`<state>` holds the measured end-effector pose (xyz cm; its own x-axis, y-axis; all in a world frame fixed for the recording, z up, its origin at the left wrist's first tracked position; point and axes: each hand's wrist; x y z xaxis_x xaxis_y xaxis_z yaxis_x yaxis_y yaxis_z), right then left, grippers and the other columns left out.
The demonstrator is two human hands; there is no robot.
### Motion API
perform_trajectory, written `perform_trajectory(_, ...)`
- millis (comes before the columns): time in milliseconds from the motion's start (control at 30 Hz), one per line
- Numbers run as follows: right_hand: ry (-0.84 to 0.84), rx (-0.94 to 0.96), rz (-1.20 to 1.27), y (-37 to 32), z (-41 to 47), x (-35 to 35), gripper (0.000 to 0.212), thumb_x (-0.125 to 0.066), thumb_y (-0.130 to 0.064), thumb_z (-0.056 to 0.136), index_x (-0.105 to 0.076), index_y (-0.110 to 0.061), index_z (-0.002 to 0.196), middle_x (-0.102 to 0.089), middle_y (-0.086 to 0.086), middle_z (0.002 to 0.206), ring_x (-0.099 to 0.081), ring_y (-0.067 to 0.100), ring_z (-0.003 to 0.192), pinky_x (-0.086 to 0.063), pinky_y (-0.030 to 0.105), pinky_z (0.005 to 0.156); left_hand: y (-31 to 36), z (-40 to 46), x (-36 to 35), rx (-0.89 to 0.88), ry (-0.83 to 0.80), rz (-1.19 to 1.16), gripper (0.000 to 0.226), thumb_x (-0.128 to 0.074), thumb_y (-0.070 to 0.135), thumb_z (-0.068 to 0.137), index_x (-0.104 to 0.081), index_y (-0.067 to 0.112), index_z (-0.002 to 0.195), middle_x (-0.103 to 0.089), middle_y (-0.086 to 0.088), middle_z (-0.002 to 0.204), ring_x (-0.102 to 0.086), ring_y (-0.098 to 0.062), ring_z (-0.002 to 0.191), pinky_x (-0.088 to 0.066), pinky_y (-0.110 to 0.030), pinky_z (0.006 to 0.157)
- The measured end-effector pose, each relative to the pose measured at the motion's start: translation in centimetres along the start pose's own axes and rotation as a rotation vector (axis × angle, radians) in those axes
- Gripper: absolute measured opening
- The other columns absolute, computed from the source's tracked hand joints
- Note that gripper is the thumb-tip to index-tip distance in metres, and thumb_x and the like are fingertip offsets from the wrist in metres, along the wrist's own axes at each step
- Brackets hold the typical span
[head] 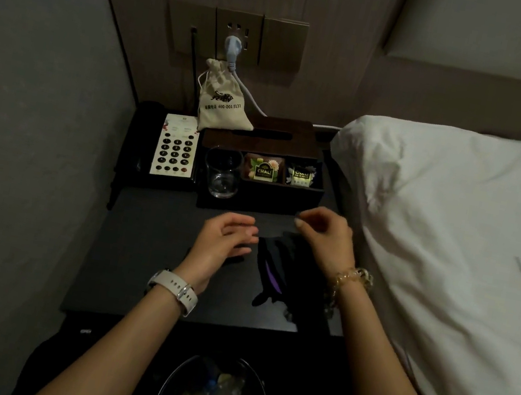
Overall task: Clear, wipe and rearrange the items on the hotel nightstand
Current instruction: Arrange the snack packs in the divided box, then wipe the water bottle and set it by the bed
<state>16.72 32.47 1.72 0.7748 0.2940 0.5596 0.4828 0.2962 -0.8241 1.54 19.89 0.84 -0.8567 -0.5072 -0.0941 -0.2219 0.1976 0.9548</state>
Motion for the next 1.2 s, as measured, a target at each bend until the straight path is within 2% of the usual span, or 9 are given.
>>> perform_trajectory(167, -0.075, 0.038, 0.103, -0.8, -3.5, 0.5, 0.01, -0.067, -0.017, 0.089, -0.073, -0.009, 0.09, -0.073, 0.001, 0.085, -0.066, 0.01, 0.084, -0.052, 0.032, 0.085, -0.2, -2.9, -1.0, -0.005, -0.055, 0.0, 0.016, -0.056, 0.005, 0.096, -0.066, 0.006, 0.109, -0.073, -0.014, 0.104, -0.072, -0.022, 0.094, -0.058, -0.03, 0.081)
perform_trajectory(300, -0.082, 0.033, 0.113, -1.2, -6.2, 2.7, 0.011, -0.066, -0.015, 0.09, -0.074, -0.007, 0.093, -0.074, 0.001, 0.088, -0.066, 0.006, 0.084, -0.052, 0.026, 0.082, 0.1, -5.5, -2.1, -0.035, -0.077, 0.029, 0.017, -0.052, 0.003, 0.097, -0.066, 0.008, 0.107, -0.072, -0.014, 0.104, -0.072, -0.022, 0.095, -0.057, -0.029, 0.079)
perform_trajectory(467, -0.031, 0.063, 0.014, -2.4, -10.3, 8.0, 0.013, -0.064, -0.008, 0.089, -0.073, -0.005, 0.098, -0.074, 0.007, 0.091, -0.069, 0.018, 0.088, -0.053, 0.033, 0.081, 1.7, -9.2, -6.7, -0.081, -0.204, 0.032, 0.017, -0.052, 0.002, 0.096, -0.065, 0.007, 0.106, -0.071, -0.014, 0.102, -0.07, -0.021, 0.09, -0.058, -0.024, 0.075)
perform_trajectory(600, 0.117, 0.089, -0.151, -3.3, -14.9, 13.9, 0.013, -0.065, -0.016, 0.087, -0.073, -0.017, 0.096, -0.073, -0.002, 0.09, -0.067, 0.014, 0.085, -0.054, 0.035, 0.08, 3.0, -13.1, -12.8, -0.151, -0.371, 0.064, 0.018, -0.055, -0.004, 0.093, -0.063, 0.0, 0.109, -0.068, -0.013, 0.094, -0.066, -0.016, 0.079, -0.055, -0.021, 0.069)
perform_trajectory(733, 0.306, 0.117, -0.287, -3.1, -19.4, 19.4, 0.01, -0.065, -0.02, 0.088, -0.071, -0.021, 0.096, -0.071, -0.007, 0.093, -0.065, 0.014, 0.088, -0.052, 0.039, 0.081, 3.0, -17.0, -18.3, -0.27, -0.549, 0.221, 0.034, -0.064, -0.01, 0.084, -0.059, -0.006, 0.117, -0.065, -0.016, 0.105, -0.062, -0.017, 0.092, -0.051, -0.022, 0.081)
perform_trajectory(867, 0.445, 0.096, -0.586, -1.5, -22.1, 23.4, 0.011, -0.062, -0.024, 0.091, -0.07, -0.019, 0.096, -0.072, -0.002, 0.093, -0.061, 0.024, 0.096, -0.044, 0.043, 0.089, 2.1, -19.5, -22.1, -0.354, -0.703, 0.525, 0.069, -0.083, 0.023, 0.074, -0.051, 0.014, 0.135, -0.058, -0.003, 0.128, -0.054, -0.012, 0.118, -0.048, -0.026, 0.098)
perform_trajectory(967, 0.413, -0.054, -0.743, 0.2, -22.5, 24.6, 0.025, -0.052, -0.035, 0.096, -0.071, -0.021, 0.088, -0.072, -0.001, 0.089, -0.061, 0.026, 0.101, -0.027, 0.048, 0.11, 1.7, -20.7, -24.4, -0.524, -0.662, 0.802, 0.082, -0.084, 0.044, 0.067, -0.047, 0.022, 0.137, -0.053, -0.001, 0.124, -0.048, -0.016, 0.118, -0.045, -0.036, 0.101)
perform_trajectory(1033, 0.383, -0.129, -0.74, 1.0, -22.4, 24.2, 0.043, -0.041, -0.043, 0.099, -0.069, -0.021, 0.074, -0.071, 0.001, 0.078, -0.063, 0.024, 0.093, -0.016, 0.046, 0.116, 1.4, -21.2, -25.4, -0.597, -0.601, 0.899, 0.081, -0.082, 0.048, 0.065, -0.046, 0.021, 0.132, -0.051, -0.001, 0.119, -0.045, -0.018, 0.114, -0.045, -0.036, 0.095)
perform_trajectory(1200, 0.473, -0.148, -0.729, 1.2, -21.4, 23.5, 0.071, -0.027, -0.049, 0.1, -0.073, -0.01, 0.063, -0.068, 0.006, 0.065, -0.064, 0.022, 0.075, -0.02, 0.04, 0.116, 1.6, -21.2, -26.3, -0.656, -0.461, 0.886, 0.059, -0.081, 0.039, 0.068, -0.054, 0.01, 0.112, -0.057, -0.005, 0.107, -0.053, -0.022, 0.101, -0.044, -0.031, 0.083)
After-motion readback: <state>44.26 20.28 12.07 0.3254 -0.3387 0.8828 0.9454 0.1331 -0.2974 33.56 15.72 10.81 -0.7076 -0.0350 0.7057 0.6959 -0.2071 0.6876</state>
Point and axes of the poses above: each hand's wrist, its own z-axis towards the middle knuckle, its own x-axis out of the back of the hand, y = z × x
